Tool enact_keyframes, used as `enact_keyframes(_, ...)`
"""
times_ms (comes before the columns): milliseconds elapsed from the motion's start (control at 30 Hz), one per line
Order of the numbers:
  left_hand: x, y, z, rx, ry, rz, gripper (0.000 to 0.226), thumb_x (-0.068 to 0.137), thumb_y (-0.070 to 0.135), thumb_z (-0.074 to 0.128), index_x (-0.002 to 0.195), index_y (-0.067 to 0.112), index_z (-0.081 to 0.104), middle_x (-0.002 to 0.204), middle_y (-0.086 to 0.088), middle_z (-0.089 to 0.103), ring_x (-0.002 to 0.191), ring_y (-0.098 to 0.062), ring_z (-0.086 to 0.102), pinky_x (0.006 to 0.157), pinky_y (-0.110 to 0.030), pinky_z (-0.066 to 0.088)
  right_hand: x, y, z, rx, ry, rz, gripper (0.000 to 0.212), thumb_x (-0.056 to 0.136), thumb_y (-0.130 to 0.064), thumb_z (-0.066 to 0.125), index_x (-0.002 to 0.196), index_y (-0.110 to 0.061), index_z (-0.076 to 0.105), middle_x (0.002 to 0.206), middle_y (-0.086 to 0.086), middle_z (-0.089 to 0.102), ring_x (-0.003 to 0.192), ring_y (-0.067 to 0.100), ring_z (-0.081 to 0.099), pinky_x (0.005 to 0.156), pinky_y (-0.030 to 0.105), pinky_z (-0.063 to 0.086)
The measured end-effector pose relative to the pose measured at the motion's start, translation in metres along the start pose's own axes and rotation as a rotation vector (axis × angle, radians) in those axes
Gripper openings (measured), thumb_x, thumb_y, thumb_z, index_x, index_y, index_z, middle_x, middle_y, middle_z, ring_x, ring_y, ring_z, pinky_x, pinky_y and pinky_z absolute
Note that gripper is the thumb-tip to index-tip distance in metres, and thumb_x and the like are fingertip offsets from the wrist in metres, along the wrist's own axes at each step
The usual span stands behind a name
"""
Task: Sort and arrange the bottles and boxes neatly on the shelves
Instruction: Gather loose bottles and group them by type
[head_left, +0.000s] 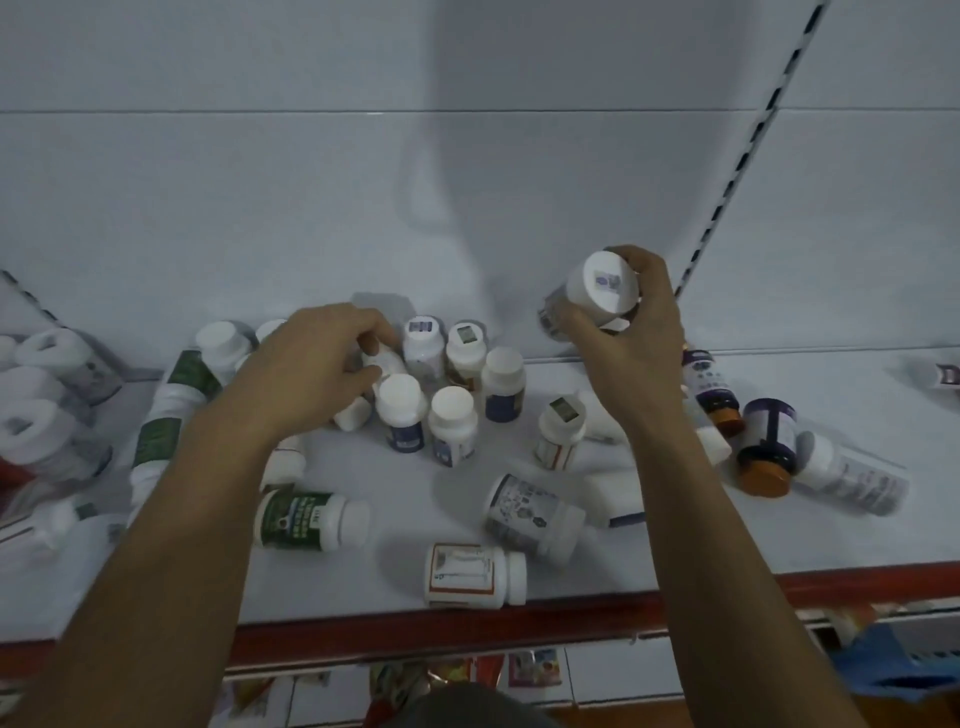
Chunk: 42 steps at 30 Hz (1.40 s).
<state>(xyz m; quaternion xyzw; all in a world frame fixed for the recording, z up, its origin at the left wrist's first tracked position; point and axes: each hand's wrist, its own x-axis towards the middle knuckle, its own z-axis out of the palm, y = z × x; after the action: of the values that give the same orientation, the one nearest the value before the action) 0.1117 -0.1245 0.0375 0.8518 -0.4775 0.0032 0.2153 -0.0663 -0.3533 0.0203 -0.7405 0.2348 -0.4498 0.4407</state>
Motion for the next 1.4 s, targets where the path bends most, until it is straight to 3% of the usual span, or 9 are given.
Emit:
enact_keyframes(133,-0.027,-0.035,-0.016,0.048,0.070,-0.086,0.030,0.085,0.011,0.077,0.111,0.023,0.068,0.097,0.006,0.065,0.074,-0.013,0.058,0.069,-0.029,0.041,-0.001,-0.014,0.026,-0.024,-0.053,-0.044,0.049,0.079,-0.035,0.082,0.118,-0.027,0.052,0.113,-0.006,0.060,0.101,0.011,0.059,0.083,0.036,0.056)
enact_keyframes(333,-0.077,-0.072,-0.047,0.135,0.148,-0.221,0.024,0.086,0.013,0.074,0.106,0.026,0.069,0.096,0.003,0.065,0.080,-0.020,0.061,0.074,-0.038,0.050,-0.013,-0.044,0.080,0.008,-0.113,-0.098,0.052,0.072,-0.049,0.078,0.112,-0.031,0.050,0.101,-0.024,0.057,0.090,-0.005,0.057,0.073,0.012,0.047)
enact_keyframes(533,-0.066,0.013,-0.004,0.054,-0.154,0.336,0.022,0.094,0.031,0.064,0.116,0.027,0.068,0.112,0.007,0.064,0.106,-0.015,0.059,0.082,-0.036,0.051,-0.010,-0.066,0.117,0.017,-0.116,-0.104,0.053,0.072,-0.039,0.082,0.113,-0.025,0.051,0.098,-0.023,0.058,0.086,-0.011,0.057,0.072,0.007,0.043)
enact_keyframes(667,-0.034,0.043,0.026,0.084,-0.327,0.408,0.033,0.100,0.039,0.057,0.131,0.027,0.058,0.132,0.004,0.056,0.118,-0.018,0.055,0.083,-0.035,0.047,-0.001,-0.058,0.090,-0.090,-0.021,-0.062,0.059,0.072,-0.040,0.083,0.119,-0.020,0.053,0.100,-0.018,0.060,0.084,-0.011,0.057,0.070,0.007,0.044)
enact_keyframes(900,-0.004,0.090,0.059,0.074,-0.552,0.610,0.055,0.091,0.034,0.070,0.141,0.023,0.050,0.135,-0.003,0.057,0.115,-0.023,0.057,0.089,-0.043,0.052,-0.021,-0.036,0.003,-0.204,0.187,0.081,0.056,0.069,-0.042,0.084,0.114,-0.028,0.053,0.101,-0.019,0.060,0.087,-0.004,0.060,0.072,0.019,0.052)
enact_keyframes(1000,0.000,0.104,0.073,0.106,-0.678,0.636,0.059,0.090,0.038,0.071,0.143,0.029,0.046,0.133,-0.001,0.057,0.115,-0.022,0.056,0.092,-0.042,0.051,-0.035,-0.039,-0.022,-0.232,0.243,0.091,0.058,0.068,-0.043,0.082,0.116,-0.026,0.055,0.100,-0.017,0.062,0.084,-0.005,0.061,0.067,0.011,0.048)
enact_keyframes(1100,0.004,0.099,0.066,0.077,-0.547,0.670,0.059,0.093,0.041,0.066,0.145,0.033,0.040,0.135,0.001,0.053,0.118,-0.022,0.054,0.094,-0.039,0.047,-0.046,-0.042,-0.035,-0.251,0.268,0.110,0.057,0.067,-0.045,0.080,0.115,-0.028,0.055,0.098,-0.018,0.062,0.082,-0.008,0.061,0.062,0.007,0.045)
enact_keyframes(1233,0.003,0.054,0.011,-0.222,-0.388,0.474,0.065,0.090,0.051,0.061,0.146,0.051,0.028,0.121,0.008,0.049,0.108,-0.015,0.054,0.092,-0.039,0.047,-0.053,-0.044,-0.028,-0.292,0.237,0.122,0.054,0.071,-0.044,0.082,0.115,-0.032,0.054,0.095,-0.022,0.061,0.085,-0.012,0.058,0.063,0.004,0.043)
enact_keyframes(1400,-0.016,-0.047,-0.072,-0.266,-0.067,0.183,0.052,0.079,0.049,0.066,0.127,0.050,0.045,0.103,0.010,0.052,0.087,-0.003,0.055,0.073,-0.026,0.044,-0.044,-0.061,0.030,-0.225,0.113,0.084,0.047,0.078,-0.039,0.084,0.114,-0.030,0.054,0.096,-0.024,0.062,0.084,-0.010,0.060,0.066,0.006,0.044)
